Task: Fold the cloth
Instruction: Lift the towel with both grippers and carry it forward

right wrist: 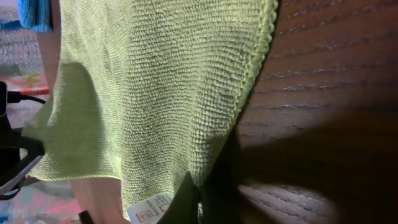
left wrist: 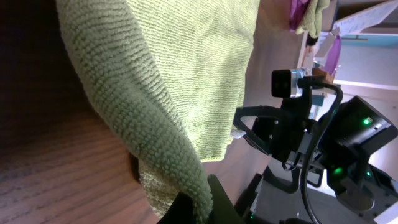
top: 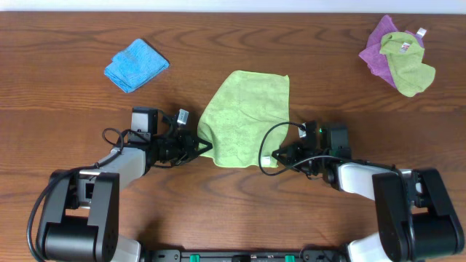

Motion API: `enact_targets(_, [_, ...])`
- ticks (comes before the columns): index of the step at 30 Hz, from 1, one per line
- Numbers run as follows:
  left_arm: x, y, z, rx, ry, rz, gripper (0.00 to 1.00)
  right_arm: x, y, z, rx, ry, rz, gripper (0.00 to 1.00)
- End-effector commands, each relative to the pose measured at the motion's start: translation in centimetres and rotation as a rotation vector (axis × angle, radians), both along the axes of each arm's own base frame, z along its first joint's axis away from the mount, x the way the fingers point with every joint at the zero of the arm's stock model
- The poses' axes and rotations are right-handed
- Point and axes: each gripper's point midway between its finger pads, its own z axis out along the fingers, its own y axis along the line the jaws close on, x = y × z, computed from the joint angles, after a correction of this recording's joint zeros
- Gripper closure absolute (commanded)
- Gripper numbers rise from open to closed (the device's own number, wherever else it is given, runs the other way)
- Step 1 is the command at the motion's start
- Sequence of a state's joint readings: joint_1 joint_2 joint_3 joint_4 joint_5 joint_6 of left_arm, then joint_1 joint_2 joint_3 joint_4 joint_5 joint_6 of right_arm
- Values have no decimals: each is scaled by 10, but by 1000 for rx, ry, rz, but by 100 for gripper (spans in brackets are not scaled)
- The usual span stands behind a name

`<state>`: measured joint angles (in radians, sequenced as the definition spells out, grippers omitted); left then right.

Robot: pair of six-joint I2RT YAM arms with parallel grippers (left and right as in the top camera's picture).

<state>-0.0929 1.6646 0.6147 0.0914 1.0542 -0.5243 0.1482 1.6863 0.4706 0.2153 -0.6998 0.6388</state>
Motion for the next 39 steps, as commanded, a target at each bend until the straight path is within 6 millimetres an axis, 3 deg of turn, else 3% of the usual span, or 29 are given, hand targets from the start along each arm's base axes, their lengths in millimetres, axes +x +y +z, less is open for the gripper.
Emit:
enact_targets(1, [3, -4, 11, -45, -15, -24, 94, 1, -5, -3, -56, -12, -10, 99])
enact_targets(6, [21, -8, 38, -88, -57, -25, 94, 29, 2, 62, -5, -203, -5, 99])
enact_targets(10, [52, -10, 78, -93, -168, -7, 94, 50, -1, 123, 2, -369, -32, 99])
enact_targets(14, [90, -7, 118, -71, -276, 56, 94, 73, -8, 166, -1, -481, -71, 99])
enact_targets(22, [151, 13, 166, 49, -434, 246, 94, 124, -31, 210, -85, -602, -142, 99])
enact_targets(29, [197, 19, 205, 68, -568, 317, 94, 178, -43, 231, -100, -638, -172, 99])
enact_targets(33, [218, 17, 214, 61, -597, 319, 94, 205, -42, 240, -97, -660, -174, 99])
enact_targets(39, [251, 20, 209, 58, -606, 322, 94, 246, -46, 257, -95, -704, -189, 99])
